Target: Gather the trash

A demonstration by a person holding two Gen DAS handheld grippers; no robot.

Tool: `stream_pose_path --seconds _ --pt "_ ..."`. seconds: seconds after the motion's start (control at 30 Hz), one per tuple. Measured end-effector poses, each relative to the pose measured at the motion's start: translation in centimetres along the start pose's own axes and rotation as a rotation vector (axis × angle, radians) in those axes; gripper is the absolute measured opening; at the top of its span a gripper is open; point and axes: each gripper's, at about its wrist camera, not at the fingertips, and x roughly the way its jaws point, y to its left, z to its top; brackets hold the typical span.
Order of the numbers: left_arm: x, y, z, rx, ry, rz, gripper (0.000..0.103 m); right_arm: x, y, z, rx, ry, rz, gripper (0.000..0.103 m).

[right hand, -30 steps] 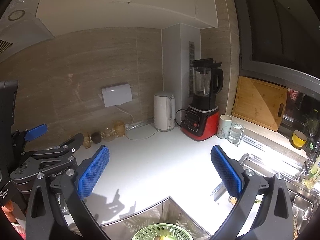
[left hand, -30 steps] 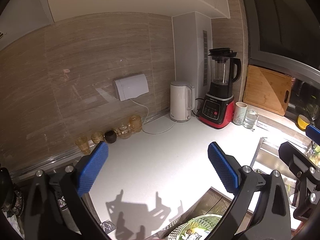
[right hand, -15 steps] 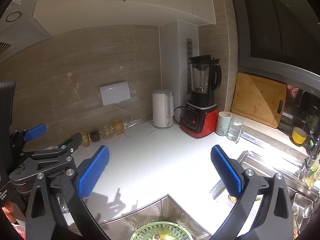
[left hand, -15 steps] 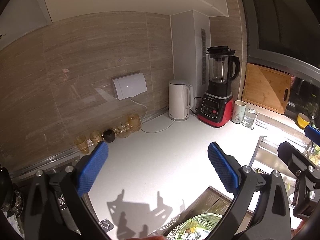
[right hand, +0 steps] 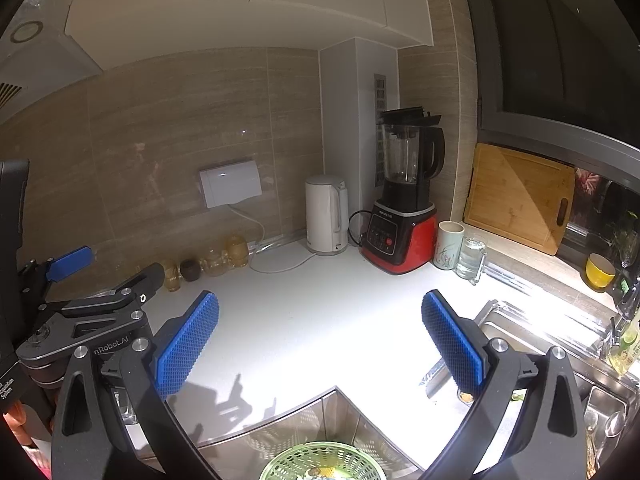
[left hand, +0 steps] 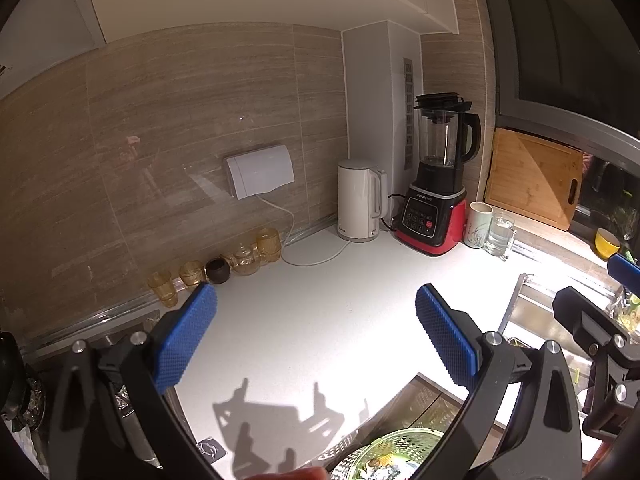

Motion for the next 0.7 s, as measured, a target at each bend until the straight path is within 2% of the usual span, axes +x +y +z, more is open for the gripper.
stream_pose_path --seconds 0.7 --pt "0.14 -0.12 -0.18 -0.008 0.015 0.002 0.095 0.6 0.41 -0.61 -0.007 0.009 0.003 0.101"
